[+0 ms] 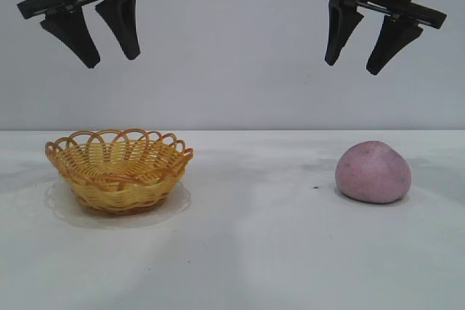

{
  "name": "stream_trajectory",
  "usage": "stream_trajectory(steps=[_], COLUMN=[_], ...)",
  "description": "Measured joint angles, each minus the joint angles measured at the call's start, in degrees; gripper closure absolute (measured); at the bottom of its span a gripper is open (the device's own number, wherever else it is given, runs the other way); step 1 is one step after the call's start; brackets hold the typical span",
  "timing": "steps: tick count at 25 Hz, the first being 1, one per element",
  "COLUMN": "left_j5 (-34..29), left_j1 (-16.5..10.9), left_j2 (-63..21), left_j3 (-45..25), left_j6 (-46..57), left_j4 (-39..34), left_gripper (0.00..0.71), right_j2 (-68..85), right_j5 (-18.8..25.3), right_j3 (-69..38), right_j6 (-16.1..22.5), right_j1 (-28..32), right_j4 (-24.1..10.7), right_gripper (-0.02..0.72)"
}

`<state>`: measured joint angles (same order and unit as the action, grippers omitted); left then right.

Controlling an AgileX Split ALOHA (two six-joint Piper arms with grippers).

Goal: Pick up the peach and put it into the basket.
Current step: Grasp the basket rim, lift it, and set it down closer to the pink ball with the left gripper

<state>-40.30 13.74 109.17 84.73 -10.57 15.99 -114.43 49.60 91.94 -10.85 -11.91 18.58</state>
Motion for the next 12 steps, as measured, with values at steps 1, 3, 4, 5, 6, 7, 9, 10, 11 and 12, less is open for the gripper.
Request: stream_trajectory(steps=[1, 3, 4, 5, 6, 7, 9, 10, 11, 12], left_j5=[0.0, 0.0, -0.1, -0.1, -0.1, -0.1, -0.2, -0.3, -0.6, -1.3], left_j1=[0.0, 0.0, 0.0, 0.0, 0.0, 0.0, 0.0, 0.0, 0.0, 0.0], left_j2=[0.0, 0.0, 0.0, 0.0, 0.0, 0.0, 0.0, 0.0, 0.0, 0.0], left_j3=[0.0, 0.0, 0.0, 0.0, 0.0, 0.0, 0.0, 0.0, 0.0, 0.0], left_j6=[0.0, 0.0, 0.0, 0.0, 0.0, 0.0, 0.0, 0.0, 0.0, -0.1], left_j4=[0.0, 0.0, 0.0, 0.0, 0.0, 0.0, 0.0, 0.0, 0.0, -0.1], left_gripper=[0.313, 0.313, 0.313, 0.313, 0.313, 0.313, 0.313, 0.313, 0.313, 0.313], right_j2=[0.0, 0.0, 0.0, 0.0, 0.0, 0.0, 0.0, 0.0, 0.0, 0.0], right_j5=[0.0, 0.0, 0.1, 0.3, 0.4, 0.4, 0.4, 0.4, 0.4, 0.4], right_j3=[0.0, 0.0, 0.0, 0.0, 0.0, 0.0, 0.0, 0.0, 0.0, 0.0], right_j6=[0.0, 0.0, 0.0, 0.0, 0.0, 0.0, 0.0, 0.0, 0.0, 0.0], right_j1=[0.0, 0.0, 0.0, 0.0, 0.0, 0.0, 0.0, 0.0, 0.0, 0.0], right_j4=[0.0, 0.0, 0.0, 0.0, 0.0, 0.0, 0.0, 0.0, 0.0, 0.0], right_gripper=[0.285, 0.285, 0.285, 0.285, 0.285, 0.285, 0.285, 0.285, 0.285, 0.285])
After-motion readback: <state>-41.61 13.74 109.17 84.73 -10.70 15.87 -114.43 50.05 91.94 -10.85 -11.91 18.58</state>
